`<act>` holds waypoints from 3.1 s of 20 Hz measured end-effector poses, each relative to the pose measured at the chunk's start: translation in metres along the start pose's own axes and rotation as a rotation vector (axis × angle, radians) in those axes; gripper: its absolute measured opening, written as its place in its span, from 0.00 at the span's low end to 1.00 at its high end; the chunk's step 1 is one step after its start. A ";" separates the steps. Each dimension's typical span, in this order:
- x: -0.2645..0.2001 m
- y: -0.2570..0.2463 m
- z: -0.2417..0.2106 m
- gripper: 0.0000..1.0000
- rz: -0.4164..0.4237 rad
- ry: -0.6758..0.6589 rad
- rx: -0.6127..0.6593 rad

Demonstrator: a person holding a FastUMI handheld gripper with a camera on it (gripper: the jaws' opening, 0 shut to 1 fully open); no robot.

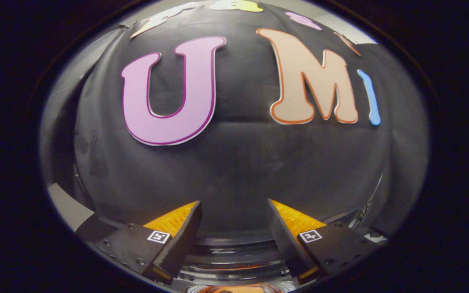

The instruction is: Put the clothes into the washing machine and then close the washing machine lid.

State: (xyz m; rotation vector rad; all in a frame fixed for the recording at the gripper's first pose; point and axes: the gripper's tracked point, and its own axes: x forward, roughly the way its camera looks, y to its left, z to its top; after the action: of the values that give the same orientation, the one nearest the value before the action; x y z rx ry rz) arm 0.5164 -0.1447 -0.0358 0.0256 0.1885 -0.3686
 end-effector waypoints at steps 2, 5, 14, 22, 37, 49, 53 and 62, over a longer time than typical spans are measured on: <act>0.000 0.000 0.000 0.99 -0.003 -0.010 -0.002; -0.002 0.000 -0.002 0.99 0.004 0.009 0.003; -0.019 -0.003 -0.005 0.99 0.008 0.045 -0.007; -0.036 -0.004 -0.008 0.99 0.009 0.053 -0.012; -0.059 -0.008 -0.014 0.99 0.023 0.053 -0.015; -0.079 -0.010 -0.018 0.99 0.035 0.029 -0.010; -0.084 -0.011 -0.021 0.99 0.038 0.034 -0.011; -0.110 -0.015 -0.035 0.99 0.033 0.060 -0.013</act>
State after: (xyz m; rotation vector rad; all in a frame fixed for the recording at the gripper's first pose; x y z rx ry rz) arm 0.4037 -0.1176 -0.0493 0.0271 0.2498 -0.3335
